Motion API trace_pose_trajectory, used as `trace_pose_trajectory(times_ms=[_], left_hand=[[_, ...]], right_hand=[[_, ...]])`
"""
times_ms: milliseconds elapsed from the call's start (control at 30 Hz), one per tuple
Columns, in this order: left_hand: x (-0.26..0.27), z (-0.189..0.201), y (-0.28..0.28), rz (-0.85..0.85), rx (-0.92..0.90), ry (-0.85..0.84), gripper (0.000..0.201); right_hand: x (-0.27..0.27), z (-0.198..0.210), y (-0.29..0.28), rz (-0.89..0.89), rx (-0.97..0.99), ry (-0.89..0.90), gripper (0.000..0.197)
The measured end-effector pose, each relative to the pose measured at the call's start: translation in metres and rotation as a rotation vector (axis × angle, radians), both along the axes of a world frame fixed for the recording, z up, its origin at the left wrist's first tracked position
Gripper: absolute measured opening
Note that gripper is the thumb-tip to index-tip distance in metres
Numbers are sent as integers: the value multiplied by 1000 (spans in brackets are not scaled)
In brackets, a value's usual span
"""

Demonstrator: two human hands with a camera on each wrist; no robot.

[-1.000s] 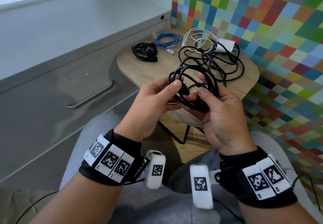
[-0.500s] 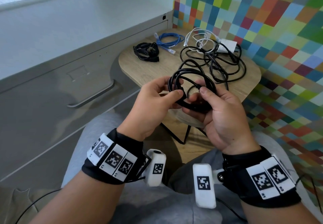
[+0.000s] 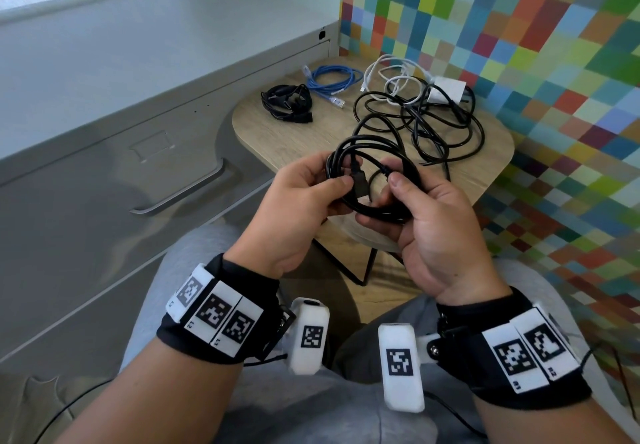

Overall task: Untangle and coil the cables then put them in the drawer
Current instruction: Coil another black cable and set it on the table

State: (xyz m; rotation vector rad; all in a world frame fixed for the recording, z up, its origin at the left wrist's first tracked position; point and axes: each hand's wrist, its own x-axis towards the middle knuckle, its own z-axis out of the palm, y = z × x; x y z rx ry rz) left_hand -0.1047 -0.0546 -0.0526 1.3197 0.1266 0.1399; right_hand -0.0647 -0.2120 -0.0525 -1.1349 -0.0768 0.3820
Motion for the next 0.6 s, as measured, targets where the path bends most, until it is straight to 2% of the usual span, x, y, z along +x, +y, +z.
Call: trace_pose_trajectory(times_ms=[200,367,533,600], left_hand=[[-2,3,1,-14,-85,24,24],[-4,7,-3,-13,-33,17,27],[-4,8,3,-45,-184,100,25],[-3,5,4,-40,-85,125,23]], right_hand=[[-2,-1,1,4,5,23,23],[-1,-1,-1,-1,-10,35,22],[-2,-2,0,-9,-41,-1,22],[-3,-3,1,-14,-71,-30,22]])
